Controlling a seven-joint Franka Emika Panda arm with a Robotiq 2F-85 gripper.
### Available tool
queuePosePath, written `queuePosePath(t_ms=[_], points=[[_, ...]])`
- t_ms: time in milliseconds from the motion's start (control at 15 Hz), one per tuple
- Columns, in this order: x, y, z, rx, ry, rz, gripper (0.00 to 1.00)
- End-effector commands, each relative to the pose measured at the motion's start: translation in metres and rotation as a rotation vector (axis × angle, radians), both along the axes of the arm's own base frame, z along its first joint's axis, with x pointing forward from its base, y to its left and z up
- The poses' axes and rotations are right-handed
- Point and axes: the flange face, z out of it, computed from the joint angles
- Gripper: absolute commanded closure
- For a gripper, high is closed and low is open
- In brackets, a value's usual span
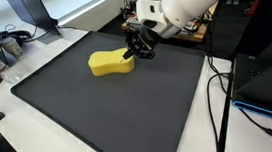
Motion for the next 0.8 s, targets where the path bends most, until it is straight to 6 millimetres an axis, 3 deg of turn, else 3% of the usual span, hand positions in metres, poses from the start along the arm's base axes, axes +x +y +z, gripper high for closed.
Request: queuePosePath(t_ms=[0,733], points=[[0.01,-0.01,0.011,0.058,0.046,-0.002,0.97],[0.051,-0.139,0.061,0.42,0.175,-0.09,0.97]])
